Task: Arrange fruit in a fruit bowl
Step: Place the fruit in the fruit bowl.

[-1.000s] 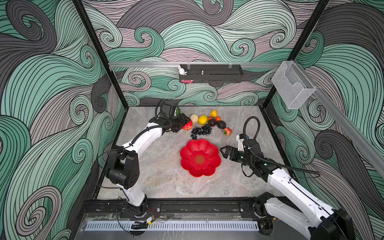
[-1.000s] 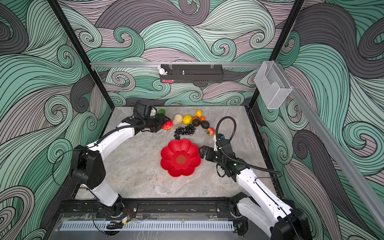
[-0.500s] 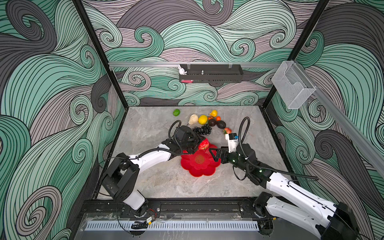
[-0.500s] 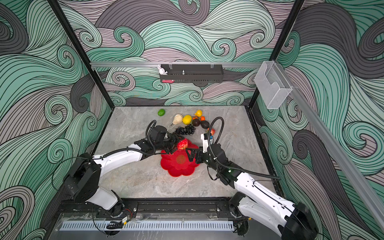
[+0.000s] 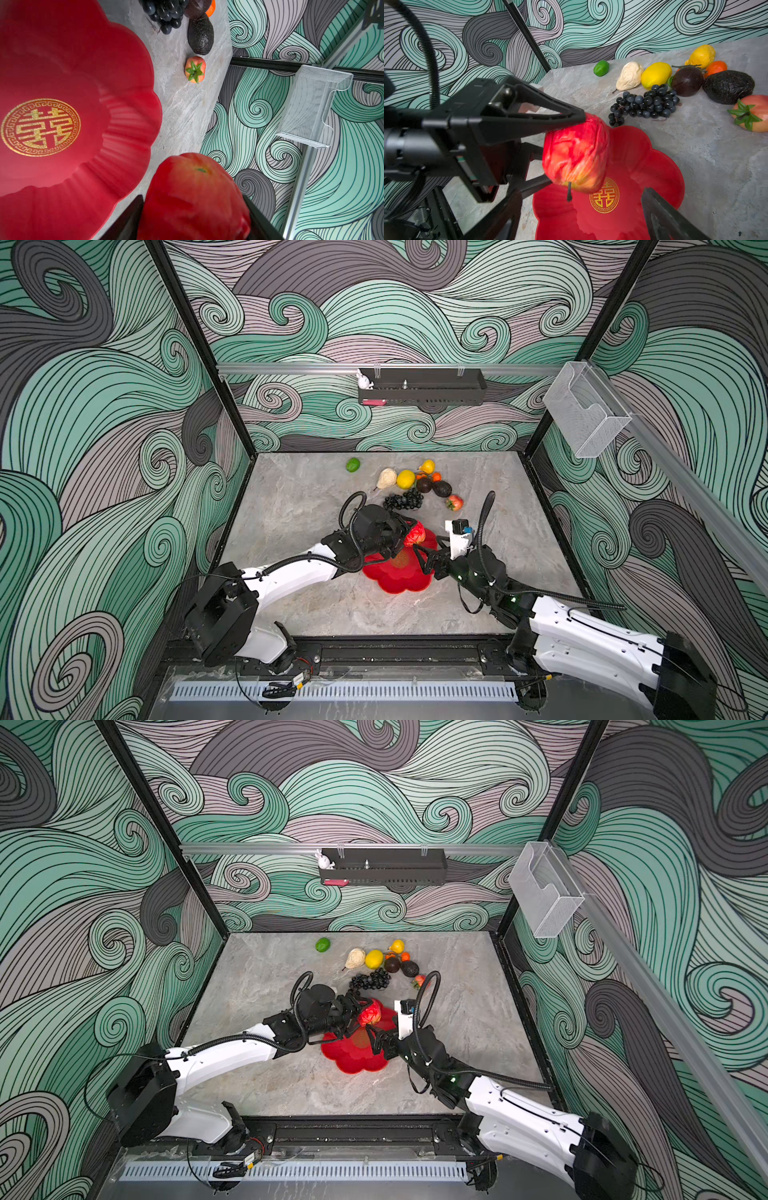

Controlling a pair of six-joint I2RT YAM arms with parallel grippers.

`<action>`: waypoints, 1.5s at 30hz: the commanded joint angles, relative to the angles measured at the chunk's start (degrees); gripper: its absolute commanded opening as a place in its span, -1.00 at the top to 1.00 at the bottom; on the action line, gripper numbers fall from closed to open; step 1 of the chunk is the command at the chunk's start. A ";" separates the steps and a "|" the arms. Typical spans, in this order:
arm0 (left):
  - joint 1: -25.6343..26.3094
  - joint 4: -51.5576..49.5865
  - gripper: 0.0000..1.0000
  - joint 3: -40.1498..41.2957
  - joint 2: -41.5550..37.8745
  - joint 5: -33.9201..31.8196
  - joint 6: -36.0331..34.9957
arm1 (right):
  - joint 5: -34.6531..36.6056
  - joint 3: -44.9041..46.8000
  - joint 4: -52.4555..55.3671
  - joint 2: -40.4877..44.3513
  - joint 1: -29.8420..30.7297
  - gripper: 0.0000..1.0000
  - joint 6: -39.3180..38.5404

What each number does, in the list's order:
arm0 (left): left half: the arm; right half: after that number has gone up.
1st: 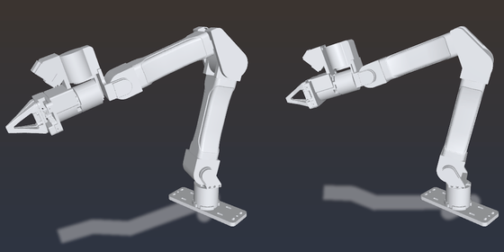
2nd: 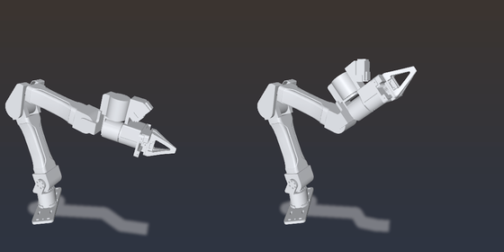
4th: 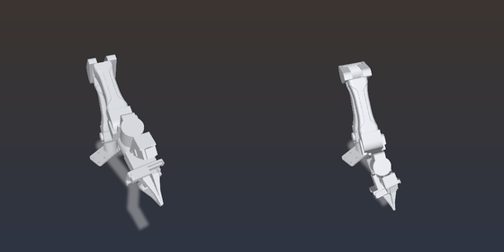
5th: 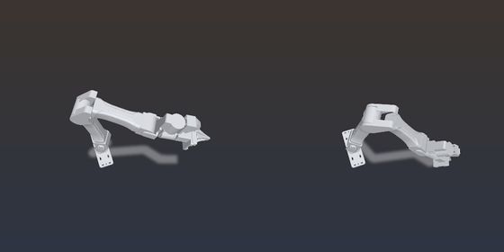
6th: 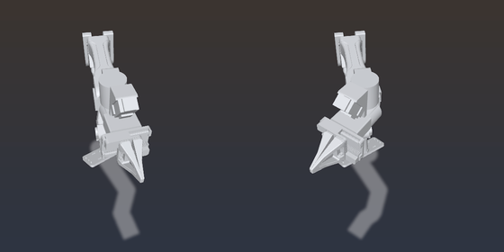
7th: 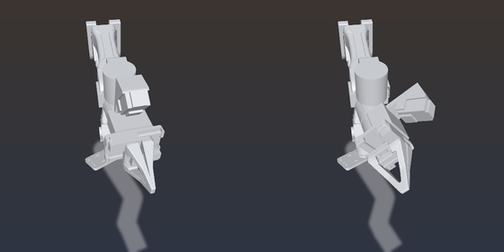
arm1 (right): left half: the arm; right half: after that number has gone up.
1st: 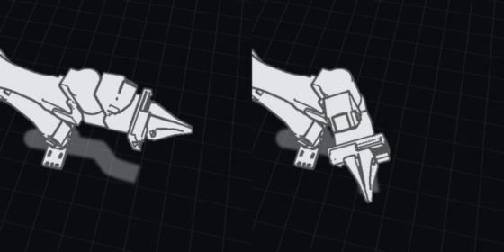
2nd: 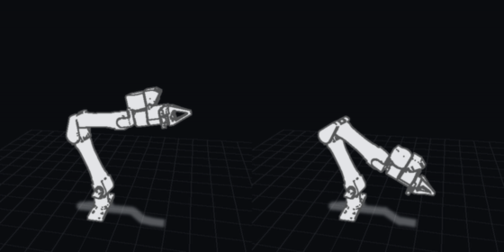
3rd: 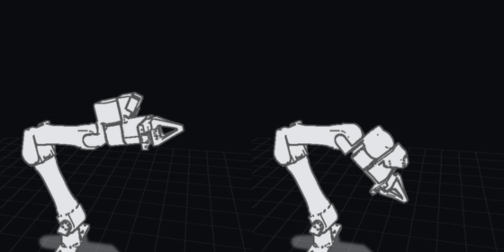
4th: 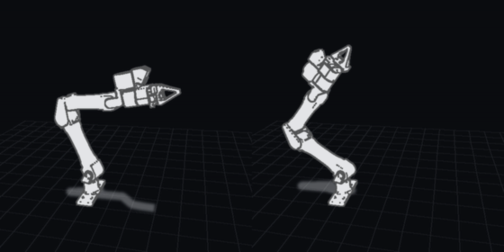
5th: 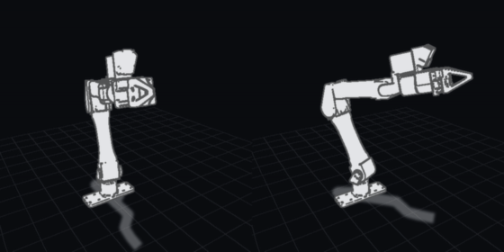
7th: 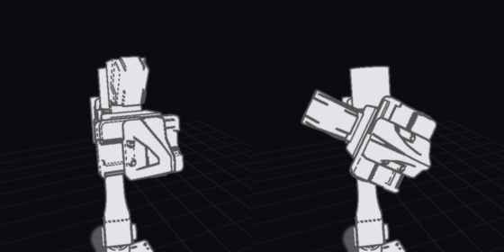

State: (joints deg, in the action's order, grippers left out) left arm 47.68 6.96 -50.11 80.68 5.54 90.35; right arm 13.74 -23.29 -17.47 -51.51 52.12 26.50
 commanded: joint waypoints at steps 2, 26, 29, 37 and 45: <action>1.87 1.81 -0.34 -0.52 -1.00 -2.33 1.59 | 3.79 0.53 -5.64 -2.45 1.04 -0.77 -1.36; 4.83 1.30 -0.51 -2.67 -0.21 -4.49 -2.09 | 8.56 1.64 -9.25 -4.96 2.99 -0.11 -1.88; 4.40 -1.58 -0.90 -2.89 -3.21 -7.16 -7.19 | 10.09 0.09 -2.18 -2.45 2.87 -0.09 -1.89; 3.42 -17.55 -0.97 1.01 -20.96 -29.94 -26.50 | 6.05 -5.93 17.59 2.60 1.11 0.02 -5.74; 1.50 -23.31 -0.97 8.42 -34.17 -48.39 -48.31 | -8.75 -22.91 40.56 -9.92 -2.25 0.08 -9.92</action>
State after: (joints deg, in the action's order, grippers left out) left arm 49.58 -10.94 -44.69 47.92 -32.60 53.06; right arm 11.70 -41.52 10.57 -57.65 50.41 19.16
